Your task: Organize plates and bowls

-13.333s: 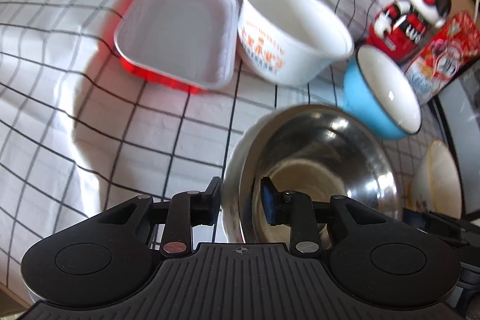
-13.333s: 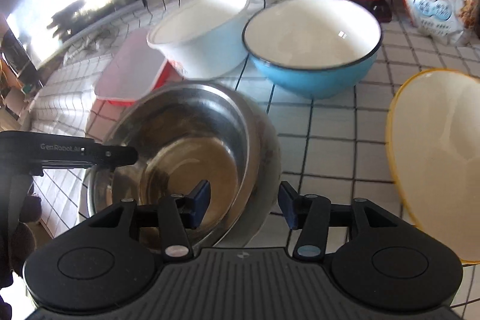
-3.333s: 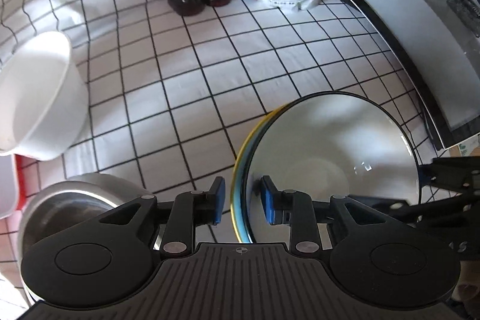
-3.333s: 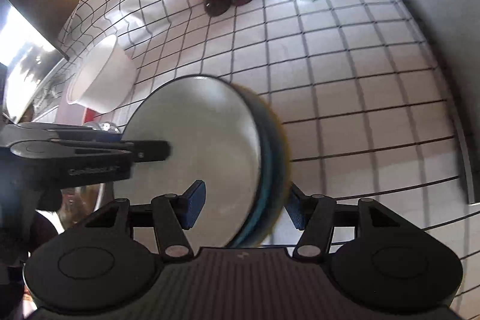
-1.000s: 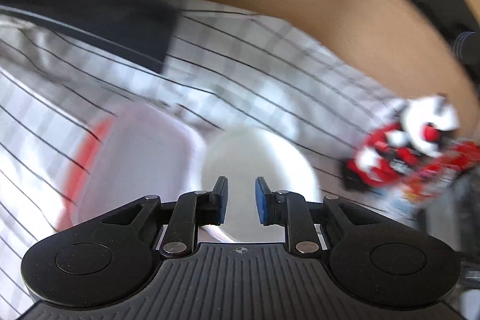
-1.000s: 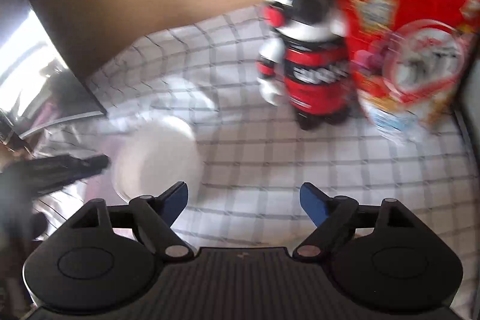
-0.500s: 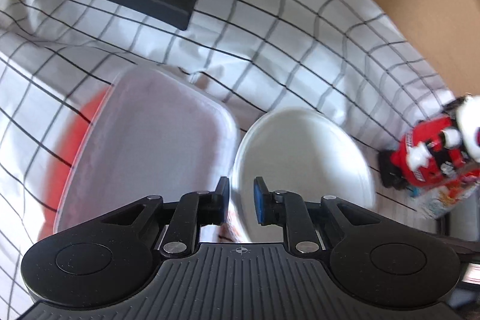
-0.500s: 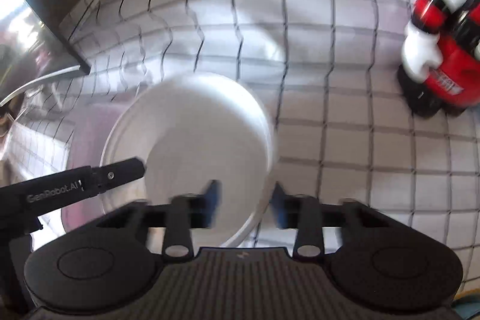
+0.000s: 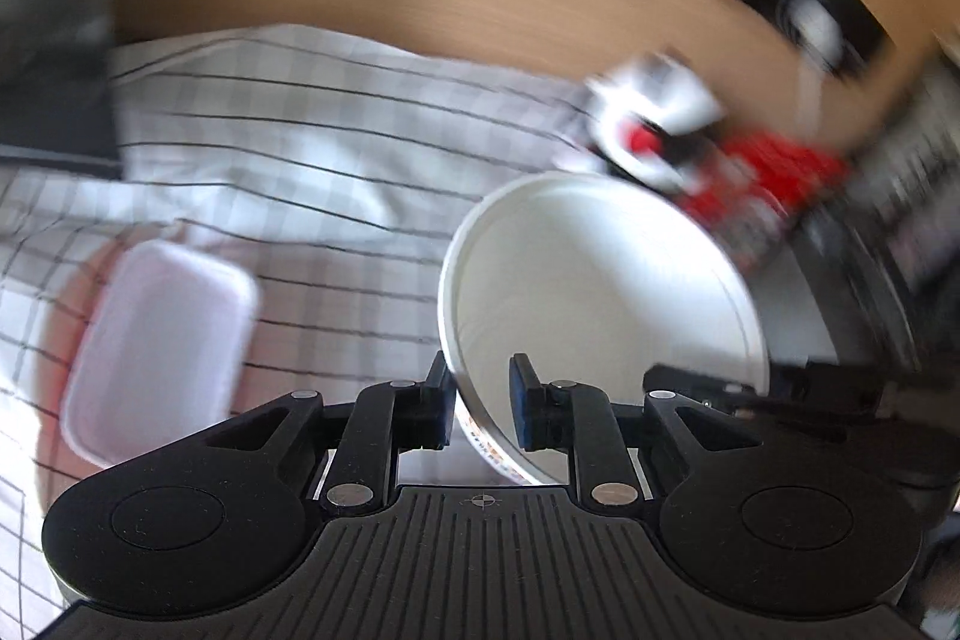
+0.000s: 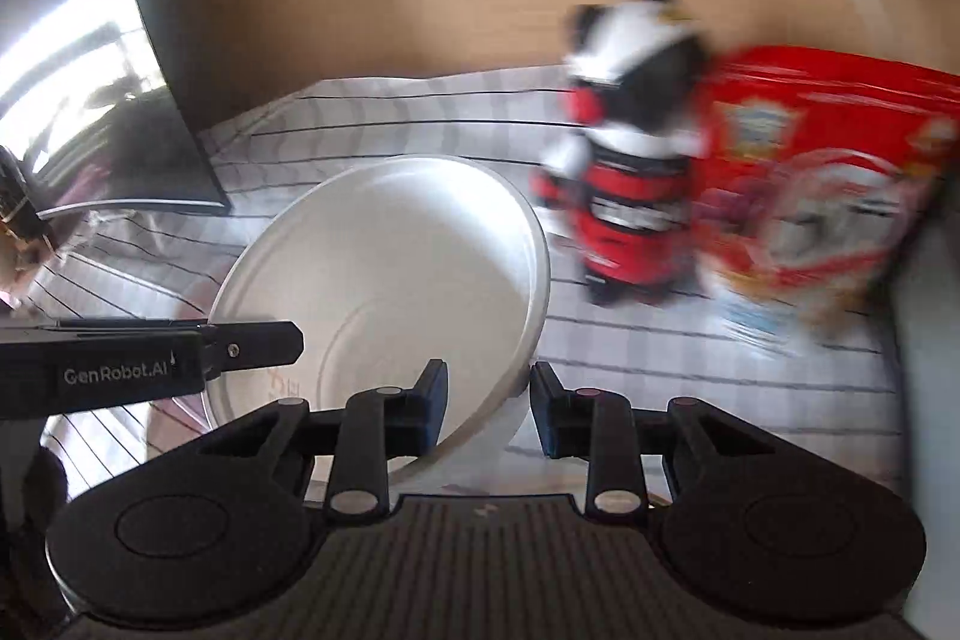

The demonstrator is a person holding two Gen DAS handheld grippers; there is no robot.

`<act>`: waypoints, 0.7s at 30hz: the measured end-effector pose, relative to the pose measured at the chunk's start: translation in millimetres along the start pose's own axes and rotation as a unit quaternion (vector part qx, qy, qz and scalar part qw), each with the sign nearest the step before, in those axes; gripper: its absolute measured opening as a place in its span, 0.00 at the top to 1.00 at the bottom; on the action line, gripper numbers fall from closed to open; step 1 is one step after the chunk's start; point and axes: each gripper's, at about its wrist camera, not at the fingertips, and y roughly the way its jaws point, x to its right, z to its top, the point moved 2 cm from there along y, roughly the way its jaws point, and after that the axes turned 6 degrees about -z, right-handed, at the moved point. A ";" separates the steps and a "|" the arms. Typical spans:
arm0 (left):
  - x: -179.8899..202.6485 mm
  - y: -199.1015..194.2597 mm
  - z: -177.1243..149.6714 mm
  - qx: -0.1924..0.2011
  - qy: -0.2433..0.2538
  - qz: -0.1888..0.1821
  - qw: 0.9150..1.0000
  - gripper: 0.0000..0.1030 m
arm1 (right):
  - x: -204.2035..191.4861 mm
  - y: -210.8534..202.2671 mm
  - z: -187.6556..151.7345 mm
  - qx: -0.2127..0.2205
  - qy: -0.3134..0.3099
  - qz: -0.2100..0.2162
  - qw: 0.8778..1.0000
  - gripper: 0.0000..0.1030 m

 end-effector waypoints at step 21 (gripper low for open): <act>54.8 51.0 -64.1 -0.095 0.014 -0.041 0.995 0.77 | 88.7 8.5 -89.1 -0.031 0.049 -0.044 0.997 0.65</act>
